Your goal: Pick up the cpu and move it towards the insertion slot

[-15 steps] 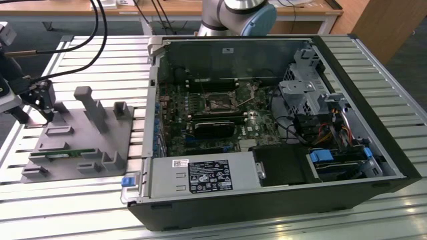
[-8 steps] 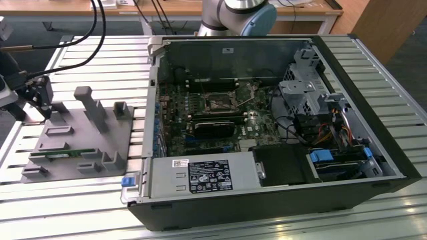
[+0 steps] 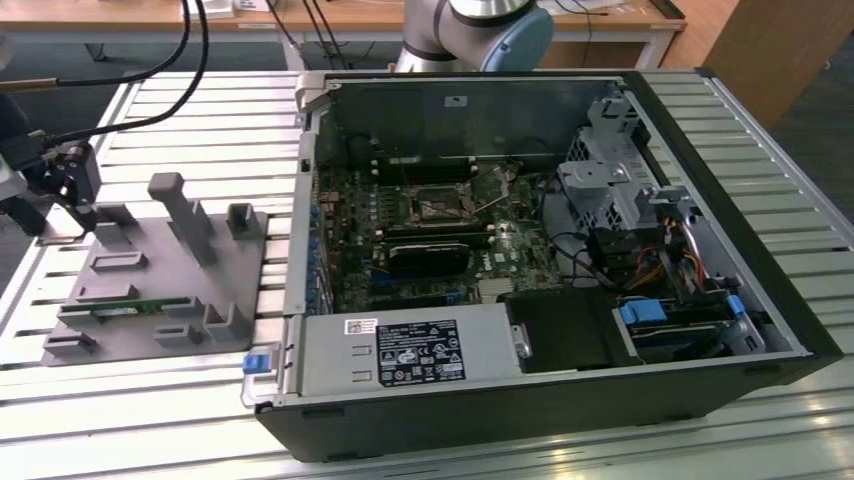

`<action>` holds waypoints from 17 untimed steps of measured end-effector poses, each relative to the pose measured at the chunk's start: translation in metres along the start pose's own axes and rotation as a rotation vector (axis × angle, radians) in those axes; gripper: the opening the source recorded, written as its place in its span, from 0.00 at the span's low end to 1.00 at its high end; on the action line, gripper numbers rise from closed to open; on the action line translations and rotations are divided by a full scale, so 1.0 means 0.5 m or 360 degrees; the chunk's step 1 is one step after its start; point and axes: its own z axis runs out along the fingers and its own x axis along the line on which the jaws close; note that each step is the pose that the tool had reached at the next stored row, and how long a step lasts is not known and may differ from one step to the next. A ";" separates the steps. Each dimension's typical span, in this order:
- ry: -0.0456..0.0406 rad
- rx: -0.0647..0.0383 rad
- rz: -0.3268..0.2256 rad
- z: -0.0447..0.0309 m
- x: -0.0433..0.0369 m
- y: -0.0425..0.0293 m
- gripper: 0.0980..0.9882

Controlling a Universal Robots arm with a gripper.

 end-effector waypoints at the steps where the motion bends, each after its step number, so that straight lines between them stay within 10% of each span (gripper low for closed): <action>1: 0.0000 0.0000 0.0000 -0.003 0.000 0.000 0.49; 17: 0.0000 0.0000 0.0000 -0.055 0.000 0.003 0.49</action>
